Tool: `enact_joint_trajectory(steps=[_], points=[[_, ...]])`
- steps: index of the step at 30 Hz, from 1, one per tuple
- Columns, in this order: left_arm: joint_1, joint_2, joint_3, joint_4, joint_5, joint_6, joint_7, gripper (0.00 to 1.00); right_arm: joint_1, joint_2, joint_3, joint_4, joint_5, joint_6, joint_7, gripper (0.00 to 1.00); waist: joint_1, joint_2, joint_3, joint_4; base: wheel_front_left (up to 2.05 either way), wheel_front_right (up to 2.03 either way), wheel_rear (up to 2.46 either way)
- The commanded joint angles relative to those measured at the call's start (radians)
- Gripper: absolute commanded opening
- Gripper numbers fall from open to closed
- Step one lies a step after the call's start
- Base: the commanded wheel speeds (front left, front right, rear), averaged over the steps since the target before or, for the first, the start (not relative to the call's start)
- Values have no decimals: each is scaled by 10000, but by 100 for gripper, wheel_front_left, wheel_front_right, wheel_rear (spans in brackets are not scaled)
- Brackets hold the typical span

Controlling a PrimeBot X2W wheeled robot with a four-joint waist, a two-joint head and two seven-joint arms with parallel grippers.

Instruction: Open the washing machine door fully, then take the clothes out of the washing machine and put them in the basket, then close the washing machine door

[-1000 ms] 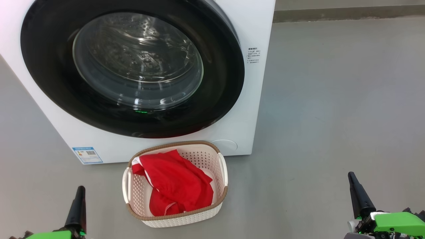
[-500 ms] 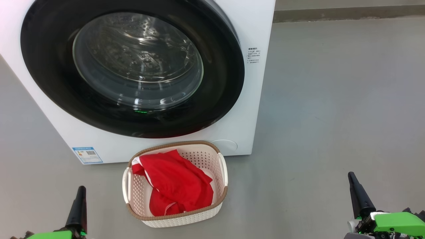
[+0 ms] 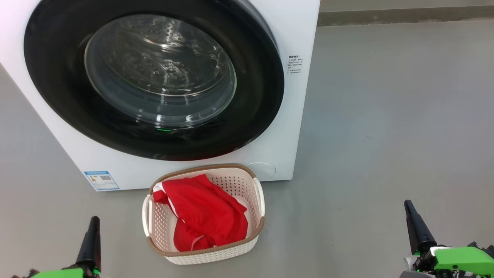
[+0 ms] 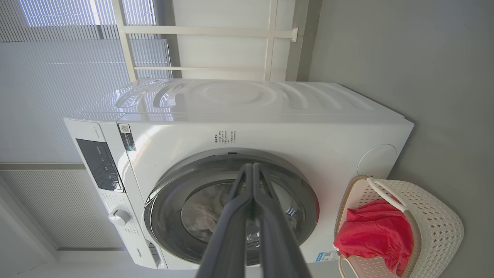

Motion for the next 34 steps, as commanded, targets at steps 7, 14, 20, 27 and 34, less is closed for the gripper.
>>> enact_joint_trajectory(steps=[7, 14, 20, 27, 34], points=[[-389, 157, 357, -194, 34, -31, 58, 0, -459, -26, 238, -244, 19, -9, 83, 0, 0, 0, 0, 0, 0, 0, 0], [-390, 154, 361, -194, 38, -31, 62, 0, -460, -24, 236, -244, 17, -9, 85, 0, 0, 0, 0, 0, 0, 0, 0], [-390, 151, 365, -194, 41, -31, 65, 0, -460, -23, 234, -244, 16, -9, 87, 0, 0, 0, 0, 0, 0, 0, 0], [-390, 148, 369, -194, 44, -31, 68, 0, -460, -22, 233, -244, 14, -9, 88, 0, 0, 0, 0, 0, 0, 0, 0], [-391, 146, 373, -194, 47, -31, 71, 0, -460, -21, 231, -244, 13, -9, 89, 0, 0, 0, 0, 0, 0, 0, 0]])
